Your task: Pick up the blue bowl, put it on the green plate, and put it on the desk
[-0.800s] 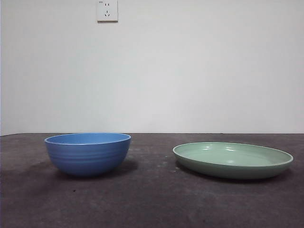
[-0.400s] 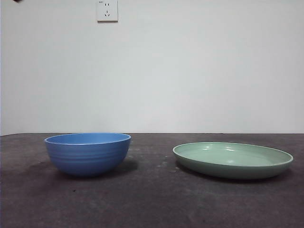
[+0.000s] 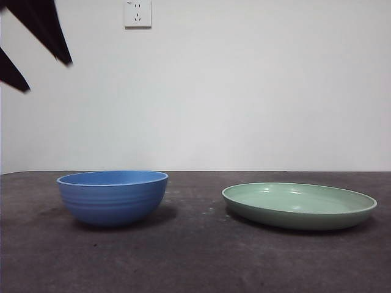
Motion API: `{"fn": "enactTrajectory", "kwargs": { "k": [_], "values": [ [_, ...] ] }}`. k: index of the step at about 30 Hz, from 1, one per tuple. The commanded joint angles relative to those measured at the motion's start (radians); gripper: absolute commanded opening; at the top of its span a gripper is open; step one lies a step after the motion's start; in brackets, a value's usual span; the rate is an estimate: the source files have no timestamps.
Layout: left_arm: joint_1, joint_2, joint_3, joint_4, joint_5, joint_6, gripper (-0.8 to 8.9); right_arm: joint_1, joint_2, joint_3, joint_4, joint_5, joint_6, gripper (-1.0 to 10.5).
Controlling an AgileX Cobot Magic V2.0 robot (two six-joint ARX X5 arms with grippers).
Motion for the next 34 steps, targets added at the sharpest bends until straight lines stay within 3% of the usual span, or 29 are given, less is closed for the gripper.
{"fn": "enactTrajectory", "kwargs": {
  "k": [1, 17, 26, 30, 34],
  "values": [
    [-0.018, 0.091, 0.042, 0.030, -0.075, 0.000, 4.04, 0.003, 0.004, 0.019, 0.010, -0.003, 0.010, 3.9],
    [-0.031, 0.452, 0.059, 0.189, -0.159, -0.002, 4.01, 0.003, 0.004, 0.019, 0.014, -0.003, 0.010, 3.9],
    [-0.031, 0.530, 0.059, 0.205, -0.164, -0.035, 3.25, 0.003, 0.004, 0.019, 0.017, -0.003, 0.010, 3.9],
    [-0.031, 0.532, 0.059, 0.208, -0.164, -0.042, 1.69, 0.003, 0.004, 0.019, 0.017, -0.002, 0.010, 3.9],
    [-0.031, 0.532, 0.059, 0.210, -0.164, -0.058, 0.73, 0.003, 0.004, 0.019, 0.017, -0.002, 0.010, 3.9]
  ]
}}
